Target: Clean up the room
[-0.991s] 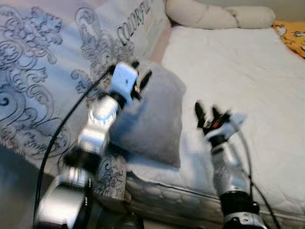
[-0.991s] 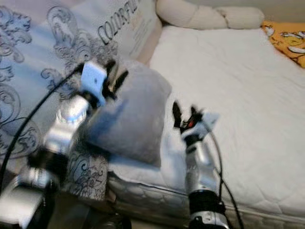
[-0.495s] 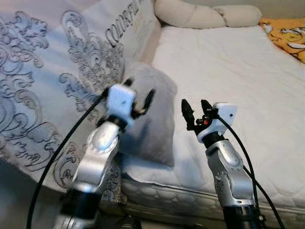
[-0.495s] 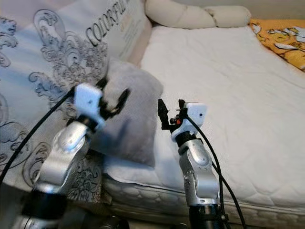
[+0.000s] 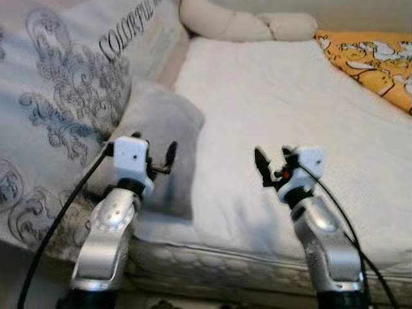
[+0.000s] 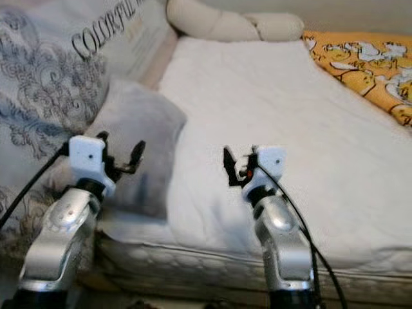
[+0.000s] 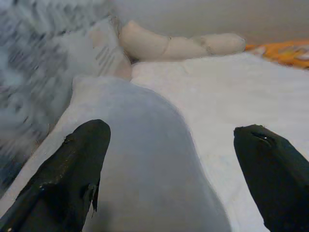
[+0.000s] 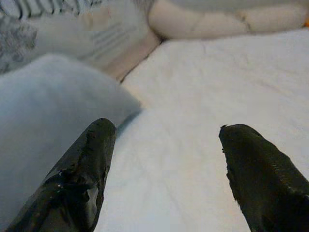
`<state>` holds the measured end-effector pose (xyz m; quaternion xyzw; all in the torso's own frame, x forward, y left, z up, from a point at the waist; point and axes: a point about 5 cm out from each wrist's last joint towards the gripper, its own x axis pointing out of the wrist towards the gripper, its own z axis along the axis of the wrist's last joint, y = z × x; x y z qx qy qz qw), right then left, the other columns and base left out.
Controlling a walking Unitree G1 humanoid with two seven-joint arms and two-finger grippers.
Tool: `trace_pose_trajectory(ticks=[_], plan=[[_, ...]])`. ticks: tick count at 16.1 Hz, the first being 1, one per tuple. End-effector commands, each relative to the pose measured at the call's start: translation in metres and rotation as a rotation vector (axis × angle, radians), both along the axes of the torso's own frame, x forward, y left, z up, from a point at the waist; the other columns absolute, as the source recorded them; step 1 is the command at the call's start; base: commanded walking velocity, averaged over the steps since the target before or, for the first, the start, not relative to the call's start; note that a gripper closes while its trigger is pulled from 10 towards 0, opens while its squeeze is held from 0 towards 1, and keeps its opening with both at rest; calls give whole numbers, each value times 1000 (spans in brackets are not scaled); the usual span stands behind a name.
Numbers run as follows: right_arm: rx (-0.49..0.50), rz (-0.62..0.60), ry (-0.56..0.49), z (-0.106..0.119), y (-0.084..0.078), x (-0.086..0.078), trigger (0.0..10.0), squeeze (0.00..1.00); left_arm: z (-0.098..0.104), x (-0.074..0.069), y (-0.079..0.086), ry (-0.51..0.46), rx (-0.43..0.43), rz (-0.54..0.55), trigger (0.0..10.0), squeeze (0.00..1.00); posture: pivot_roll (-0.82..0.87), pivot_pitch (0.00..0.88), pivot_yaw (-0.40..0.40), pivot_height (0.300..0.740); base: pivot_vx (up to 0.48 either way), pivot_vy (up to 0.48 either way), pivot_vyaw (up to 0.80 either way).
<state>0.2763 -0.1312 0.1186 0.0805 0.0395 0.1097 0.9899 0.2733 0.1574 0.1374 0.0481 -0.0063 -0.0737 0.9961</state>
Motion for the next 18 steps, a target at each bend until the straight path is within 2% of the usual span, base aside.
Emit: trace_pose_trajectory(ticks=[1,3,5,11,18], plan=[[-20,1,-5,5,1,-1,10000,0,4,-1,2,-8,12,19,10000,627,14,0,31,740,0,-480,0],[-61,-40,26,2,-2,1,10000,0,3,-2,1,1,13,24,10000,627,12,0,32,740,0,-480,0],[-56,-80,72,-1,-6,1,10000,0,1,-3,1,15,20,21,10000,627,6,0,33,740,0,-480,0],[-99,-93,147,-9,-9,2,10000,0,-2,-2,-1,30,38,10,10000,627,16,0,16,740,0,-480,0],[-128,-135,188,-12,-16,4,10000,0,-5,-2,-5,41,45,-9,10000,624,28,0,2,740,0,-480,0]])
